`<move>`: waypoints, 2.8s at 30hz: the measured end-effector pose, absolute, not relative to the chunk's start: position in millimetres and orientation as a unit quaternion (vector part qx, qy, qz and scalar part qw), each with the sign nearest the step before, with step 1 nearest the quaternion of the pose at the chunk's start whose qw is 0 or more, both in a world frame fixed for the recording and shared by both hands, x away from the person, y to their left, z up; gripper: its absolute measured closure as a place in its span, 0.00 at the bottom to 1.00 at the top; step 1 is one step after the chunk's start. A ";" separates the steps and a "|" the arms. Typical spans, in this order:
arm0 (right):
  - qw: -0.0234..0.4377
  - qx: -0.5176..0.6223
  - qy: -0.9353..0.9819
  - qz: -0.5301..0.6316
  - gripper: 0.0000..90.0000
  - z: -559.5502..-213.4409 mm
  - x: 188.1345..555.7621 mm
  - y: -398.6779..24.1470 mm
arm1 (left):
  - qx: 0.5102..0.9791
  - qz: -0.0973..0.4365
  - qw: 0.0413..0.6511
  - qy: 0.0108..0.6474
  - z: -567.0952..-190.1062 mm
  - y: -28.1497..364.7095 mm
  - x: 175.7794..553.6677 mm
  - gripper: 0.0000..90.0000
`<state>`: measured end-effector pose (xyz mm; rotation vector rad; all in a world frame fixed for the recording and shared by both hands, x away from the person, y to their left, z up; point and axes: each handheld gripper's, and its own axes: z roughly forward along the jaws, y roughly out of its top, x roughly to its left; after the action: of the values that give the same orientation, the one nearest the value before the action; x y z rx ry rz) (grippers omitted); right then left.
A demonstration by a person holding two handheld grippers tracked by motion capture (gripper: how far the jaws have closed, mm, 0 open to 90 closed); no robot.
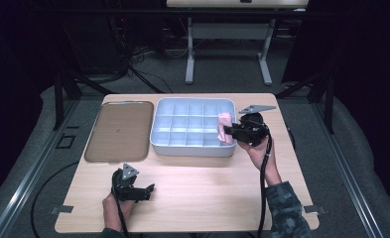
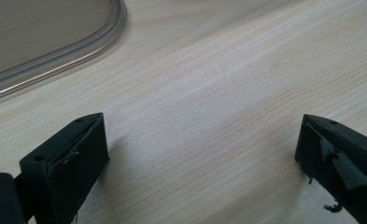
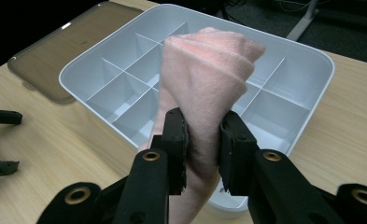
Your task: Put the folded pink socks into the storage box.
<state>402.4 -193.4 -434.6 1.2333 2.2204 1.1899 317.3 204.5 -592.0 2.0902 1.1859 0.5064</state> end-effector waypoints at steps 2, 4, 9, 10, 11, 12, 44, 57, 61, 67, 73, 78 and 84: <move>0.169 0.436 0.779 0.418 0.83 -435.3 406.0 -193.0 | 0.801 0.193 0.336 0.455 -592.0 204.5 317.2 0.02; 0.169 0.436 0.780 0.416 0.83 -435.6 407.6 -192.8 | 0.801 0.193 0.336 0.455 -592.0 204.5 317.2 0.02; 0.172 0.439 0.781 0.410 0.83 -437.9 415.4 -189.6 | 0.801 0.193 0.337 0.456 -592.1 204.3 317.2 0.02; 0.172 0.439 0.781 0.409 0.83 -438.4 416.4 -189.5 | 0.802 0.193 0.336 0.455 -592.0 204.5 317.2 0.02; 0.171 0.441 0.781 0.408 0.83 -439.4 417.6 -189.6 | 0.802 0.193 0.336 0.455 -592.0 204.5 317.2 0.02; 0.170 0.442 0.781 0.406 0.83 -440.5 419.1 -190.1 | 0.802 0.193 0.336 0.455 -592.0 204.5 317.2 0.02; 0.169 0.470 0.787 0.363 0.83 -467.4 447.8 -187.6 | 0.801 0.193 0.336 0.456 -592.0 204.4 317.2 0.02; 0.172 0.473 0.794 0.343 0.83 -474.5 452.1 -186.4 | 0.801 0.193 0.336 0.456 -592.0 204.5 317.2 0.02; 0.172 0.478 0.794 0.335 0.83 -476.0 452.7 -187.0 | 0.801 0.194 0.336 0.456 -592.0 204.4 317.1 0.02; 0.183 0.476 0.799 0.318 0.82 -484.2 454.4 -183.4 | 0.802 0.192 0.335 0.455 -591.7 204.6 317.1 0.02; 0.174 0.478 0.808 0.296 0.82 -500.0 455.4 -180.8 | 0.801 0.194 0.335 0.456 -592.0 204.4 317.0 0.03; 0.173 0.474 0.815 0.286 0.81 -500.7 456.4 -181.3 | 0.801 0.194 0.336 0.456 -592.0 204.4 317.0 0.03; 0.173 0.470 0.824 0.265 0.80 -504.0 456.4 -179.1 | 0.802 0.193 0.335 0.455 -591.8 204.5 317.0 0.03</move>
<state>456.4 -179.1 -504.0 1.3327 2.3380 0.7531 317.0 204.5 -591.8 2.0930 1.1886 0.5028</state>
